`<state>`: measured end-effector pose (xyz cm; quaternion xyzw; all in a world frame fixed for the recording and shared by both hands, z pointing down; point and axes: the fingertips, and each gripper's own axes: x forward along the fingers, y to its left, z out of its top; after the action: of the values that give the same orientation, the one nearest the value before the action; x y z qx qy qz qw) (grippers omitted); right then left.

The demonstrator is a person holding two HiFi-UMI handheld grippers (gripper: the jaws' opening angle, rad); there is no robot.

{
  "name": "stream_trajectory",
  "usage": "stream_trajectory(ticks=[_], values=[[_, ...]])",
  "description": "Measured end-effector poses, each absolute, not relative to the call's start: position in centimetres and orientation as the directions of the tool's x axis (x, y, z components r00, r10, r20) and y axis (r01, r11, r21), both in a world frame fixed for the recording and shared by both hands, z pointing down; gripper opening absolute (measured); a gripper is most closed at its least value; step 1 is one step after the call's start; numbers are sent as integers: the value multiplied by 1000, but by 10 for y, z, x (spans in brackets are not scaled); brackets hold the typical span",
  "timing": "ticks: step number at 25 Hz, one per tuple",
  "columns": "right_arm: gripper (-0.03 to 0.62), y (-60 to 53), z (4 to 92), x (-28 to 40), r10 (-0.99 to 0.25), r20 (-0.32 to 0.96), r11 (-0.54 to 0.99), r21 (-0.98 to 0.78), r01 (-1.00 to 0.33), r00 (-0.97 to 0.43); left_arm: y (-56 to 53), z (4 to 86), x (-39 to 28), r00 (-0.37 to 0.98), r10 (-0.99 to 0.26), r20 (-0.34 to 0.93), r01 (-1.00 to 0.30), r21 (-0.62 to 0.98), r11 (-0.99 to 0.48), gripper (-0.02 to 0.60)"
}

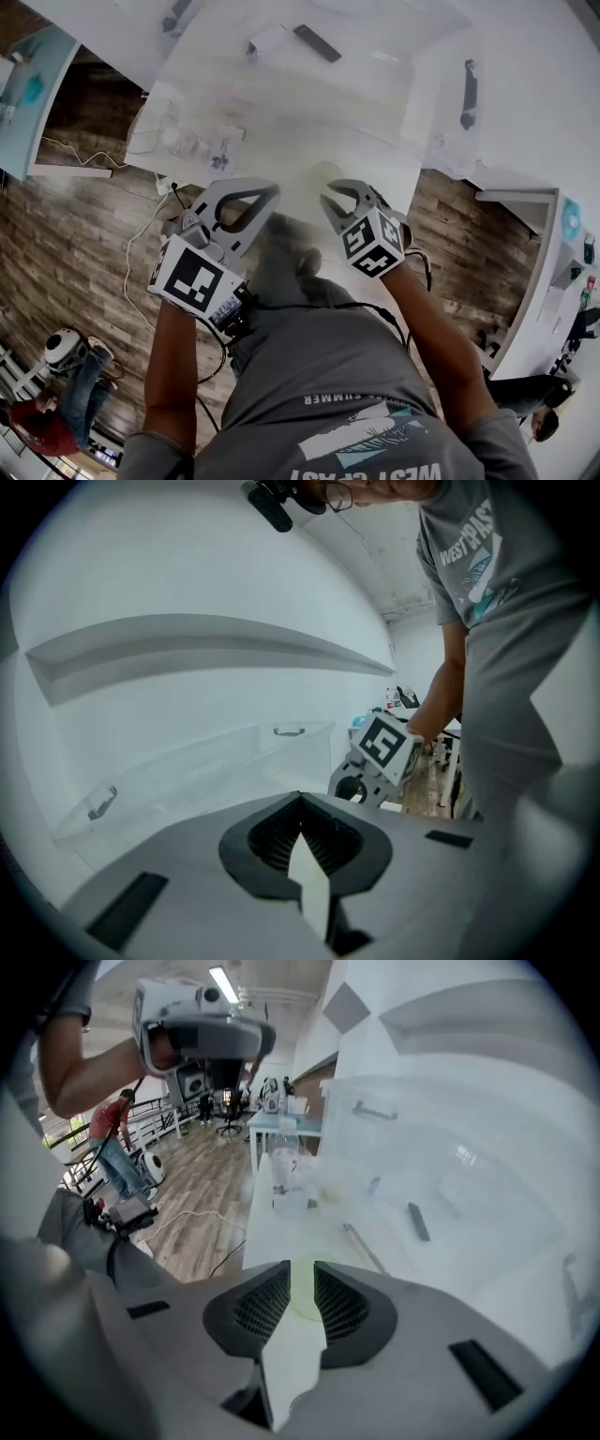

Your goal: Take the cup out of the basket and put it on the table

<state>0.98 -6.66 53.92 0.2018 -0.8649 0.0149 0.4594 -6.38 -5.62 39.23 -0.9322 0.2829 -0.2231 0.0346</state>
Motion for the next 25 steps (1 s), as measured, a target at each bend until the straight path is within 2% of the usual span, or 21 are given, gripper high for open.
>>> stream_trajectory(ticks=[1, 3, 7, 13, 25], values=[[87, -66, 519, 8, -362, 762, 912, 168, -375, -537, -54, 388, -64, 739, -545, 396, -508, -204, -837, 9], [14, -58, 472, 2, -394, 666, 908, 174, -381, -633, -48, 376, -65, 738, -548, 395, -500, -225, -836, 9], [11, -37, 382, -3, -420, 506, 907, 266, -327, -754, -32, 351, -61, 736, -554, 390, -485, -267, -833, 9], [11, -3, 308, 15, -473, 400, 876, 305, -372, -785, -3, 325, -47, 738, -558, 380, -466, -311, -828, 9], [11, 59, 248, 35, -493, 250, 853, 330, -405, -834, 47, 292, -29, 724, -575, 381, -457, -360, -814, 9]])
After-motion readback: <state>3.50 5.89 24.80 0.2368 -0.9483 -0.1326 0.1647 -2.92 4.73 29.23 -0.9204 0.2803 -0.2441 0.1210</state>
